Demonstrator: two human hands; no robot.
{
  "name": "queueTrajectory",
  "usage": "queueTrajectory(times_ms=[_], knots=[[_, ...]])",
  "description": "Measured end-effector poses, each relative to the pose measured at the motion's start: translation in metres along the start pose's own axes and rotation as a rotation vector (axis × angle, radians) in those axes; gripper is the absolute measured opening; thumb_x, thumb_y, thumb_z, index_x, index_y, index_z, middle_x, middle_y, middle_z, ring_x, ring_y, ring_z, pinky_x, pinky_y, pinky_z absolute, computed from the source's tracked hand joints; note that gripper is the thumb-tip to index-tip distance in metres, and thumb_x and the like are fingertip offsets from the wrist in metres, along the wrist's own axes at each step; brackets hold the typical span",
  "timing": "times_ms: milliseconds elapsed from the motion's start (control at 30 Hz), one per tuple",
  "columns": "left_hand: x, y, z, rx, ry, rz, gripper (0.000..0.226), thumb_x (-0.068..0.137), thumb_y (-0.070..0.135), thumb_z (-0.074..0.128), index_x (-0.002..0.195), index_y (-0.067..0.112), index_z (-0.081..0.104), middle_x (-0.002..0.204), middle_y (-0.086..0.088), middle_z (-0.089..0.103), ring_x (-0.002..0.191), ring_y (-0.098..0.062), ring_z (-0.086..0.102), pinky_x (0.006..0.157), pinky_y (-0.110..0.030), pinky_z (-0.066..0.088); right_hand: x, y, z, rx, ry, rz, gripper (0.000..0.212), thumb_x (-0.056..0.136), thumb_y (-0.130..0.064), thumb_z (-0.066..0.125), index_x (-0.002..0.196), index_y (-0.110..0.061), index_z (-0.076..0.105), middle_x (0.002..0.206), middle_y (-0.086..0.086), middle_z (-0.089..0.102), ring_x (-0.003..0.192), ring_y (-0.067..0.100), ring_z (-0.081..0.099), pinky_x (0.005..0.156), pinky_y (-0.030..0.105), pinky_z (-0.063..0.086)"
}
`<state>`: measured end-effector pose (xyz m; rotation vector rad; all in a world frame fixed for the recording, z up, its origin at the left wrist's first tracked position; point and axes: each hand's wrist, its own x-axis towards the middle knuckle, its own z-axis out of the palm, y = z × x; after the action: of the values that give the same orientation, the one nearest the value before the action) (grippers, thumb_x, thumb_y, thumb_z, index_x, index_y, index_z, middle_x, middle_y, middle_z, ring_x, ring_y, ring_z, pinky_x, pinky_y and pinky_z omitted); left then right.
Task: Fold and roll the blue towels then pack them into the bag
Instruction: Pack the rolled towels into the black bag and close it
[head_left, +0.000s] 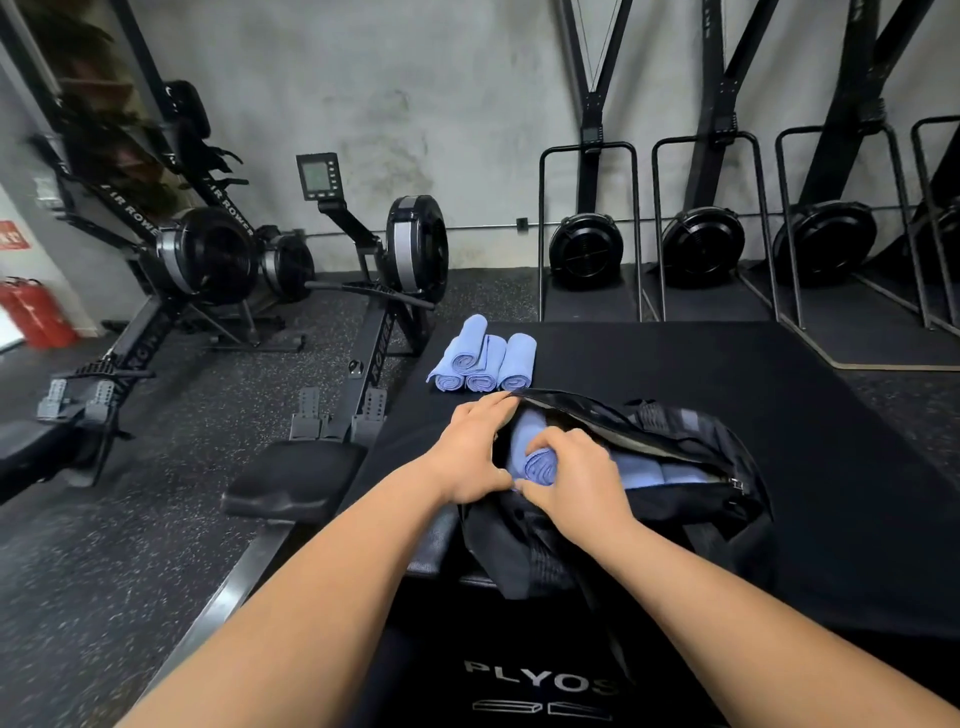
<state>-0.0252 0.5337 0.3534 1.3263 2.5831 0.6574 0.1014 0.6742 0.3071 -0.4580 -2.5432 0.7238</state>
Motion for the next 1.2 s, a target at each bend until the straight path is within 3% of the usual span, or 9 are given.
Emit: queueTrajectory(times_ms=[100, 300, 400, 533, 767, 833, 933, 1067, 1200], knots=[[-0.006, 0.000, -0.001, -0.008, 0.022, 0.008, 0.105, 0.078, 0.021, 0.083, 0.166, 0.021, 0.027, 0.170, 0.007, 0.023, 0.150, -0.027, 0.021, 0.125, -0.036, 0.025, -0.002, -0.007, 0.006, 0.029, -0.040, 0.130, 0.027, 0.082, -0.057, 0.076, 0.092, -0.036, 0.063, 0.097, -0.006, 0.065, 0.100, 0.020, 0.058, 0.080, 0.036, 0.047], [-0.010, -0.003, 0.003, 0.022, 0.124, 0.000, 0.072, 0.091, 0.034, 0.072, 0.156, 0.022, 0.045, 0.163, 0.008, 0.038, 0.141, -0.031, 0.038, 0.118, -0.036, 0.033, 0.022, -0.013, 0.001, -0.044, -0.154, 0.345, 0.034, 0.092, -0.050, 0.069, 0.092, -0.018, 0.060, 0.110, 0.006, 0.073, 0.111, 0.030, 0.065, 0.086, 0.035, 0.048], [-0.011, -0.001, 0.004, 0.020, 0.183, -0.011, 0.053, 0.101, 0.027, 0.066, 0.151, 0.023, 0.052, 0.157, 0.010, 0.046, 0.130, -0.031, 0.044, 0.113, -0.042, 0.039, 0.031, -0.024, 0.002, -0.077, -0.228, 0.361, 0.028, 0.081, -0.035, 0.079, 0.098, -0.017, 0.066, 0.106, 0.003, 0.073, 0.104, 0.027, 0.067, 0.080, 0.032, 0.048], [-0.015, 0.003, -0.001, 0.013, 0.192, -0.008, 0.063, 0.085, 0.007, 0.068, 0.146, 0.024, 0.057, 0.148, 0.010, 0.052, 0.122, -0.030, 0.047, 0.108, -0.046, 0.043, 0.028, -0.026, 0.006, 0.131, -0.164, 0.370, 0.038, 0.076, -0.032, 0.083, 0.088, -0.024, 0.048, 0.092, -0.004, 0.063, 0.087, 0.022, 0.057, 0.068, 0.036, 0.041], [-0.002, -0.001, -0.007, -0.048, 0.109, -0.011, 0.089, 0.063, 0.019, 0.053, 0.152, 0.022, 0.055, 0.150, 0.007, 0.052, 0.131, -0.029, 0.052, 0.114, -0.043, 0.043, 0.021, -0.016, 0.004, -0.206, -0.237, 0.207, 0.056, 0.087, -0.056, 0.076, 0.118, -0.020, 0.048, 0.120, 0.007, 0.050, 0.120, 0.034, 0.050, 0.093, 0.040, 0.044], [0.000, -0.001, -0.009, -0.063, 0.089, 0.005, 0.089, 0.065, 0.015, 0.055, 0.153, 0.021, 0.053, 0.152, 0.004, 0.049, 0.134, -0.031, 0.050, 0.117, -0.044, 0.040, 0.025, -0.016, -0.001, -0.262, -0.175, 0.103, 0.063, 0.085, -0.054, 0.079, 0.133, -0.026, 0.049, 0.128, 0.009, 0.045, 0.119, 0.035, 0.052, 0.096, 0.042, 0.046], [0.002, 0.003, -0.011, -0.079, 0.061, 0.022, 0.087, 0.072, 0.003, 0.061, 0.156, 0.022, 0.049, 0.159, 0.004, 0.041, 0.142, -0.030, 0.040, 0.124, -0.038, 0.029, 0.030, -0.002, 0.005, -0.261, -0.356, 0.000, 0.066, 0.094, -0.046, 0.071, 0.153, -0.029, 0.047, 0.139, 0.014, 0.050, 0.128, 0.034, 0.051, 0.099, 0.037, 0.043], [0.004, 0.008, -0.010, -0.112, 0.030, 0.006, 0.091, 0.077, -0.002, 0.062, 0.161, 0.026, 0.040, 0.165, 0.006, 0.033, 0.147, -0.027, 0.030, 0.122, -0.028, 0.021, 0.032, 0.016, 0.012, -0.214, -0.476, -0.030, 0.060, 0.093, -0.043, 0.068, 0.151, -0.031, 0.054, 0.126, 0.018, 0.060, 0.101, 0.025, 0.047, 0.078, 0.030, 0.033], [0.009, 0.006, -0.010, -0.155, 0.053, 0.022, 0.088, 0.077, 0.001, 0.064, 0.159, 0.029, 0.043, 0.165, 0.006, 0.034, 0.149, -0.027, 0.030, 0.125, -0.034, 0.023, 0.040, 0.014, -0.008, -0.218, -0.509, -0.110, 0.057, 0.092, -0.040, 0.073, 0.146, -0.034, 0.057, 0.110, 0.001, 0.054, 0.094, 0.017, 0.048, 0.085, 0.030, 0.039]])
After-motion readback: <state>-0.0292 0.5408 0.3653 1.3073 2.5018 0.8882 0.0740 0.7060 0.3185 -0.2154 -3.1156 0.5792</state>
